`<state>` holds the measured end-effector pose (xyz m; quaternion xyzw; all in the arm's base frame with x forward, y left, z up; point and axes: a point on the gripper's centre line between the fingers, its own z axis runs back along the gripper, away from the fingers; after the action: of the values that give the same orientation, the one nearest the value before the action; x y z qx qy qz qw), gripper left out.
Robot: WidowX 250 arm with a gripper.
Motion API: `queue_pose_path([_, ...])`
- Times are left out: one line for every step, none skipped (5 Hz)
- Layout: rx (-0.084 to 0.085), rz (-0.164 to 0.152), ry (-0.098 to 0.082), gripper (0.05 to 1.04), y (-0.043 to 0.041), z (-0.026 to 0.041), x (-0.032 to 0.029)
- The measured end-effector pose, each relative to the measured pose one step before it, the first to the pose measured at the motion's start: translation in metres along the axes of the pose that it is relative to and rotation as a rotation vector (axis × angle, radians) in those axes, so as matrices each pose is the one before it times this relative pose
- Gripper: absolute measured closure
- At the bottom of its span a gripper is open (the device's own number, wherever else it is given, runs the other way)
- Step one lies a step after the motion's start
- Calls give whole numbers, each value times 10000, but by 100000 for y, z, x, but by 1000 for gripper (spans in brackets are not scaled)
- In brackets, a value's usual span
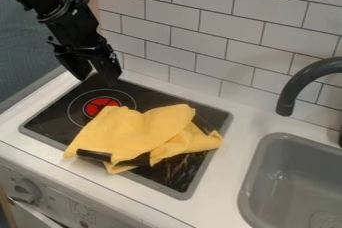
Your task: Unfold the cloth from the bottom right to the top left of the stove
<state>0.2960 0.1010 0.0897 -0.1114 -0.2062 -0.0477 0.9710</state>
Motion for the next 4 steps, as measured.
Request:
queue_pose_path([-121,120,226,85,-208,-555,-578])
queue_pose_path([183,-334,444,85,-860,-1080,-835])
queue_pose_path([164,-775,56,85,-1786,-352,-206])
queue_pose_path([-136,-526,188,85,-1619,-358,-746])
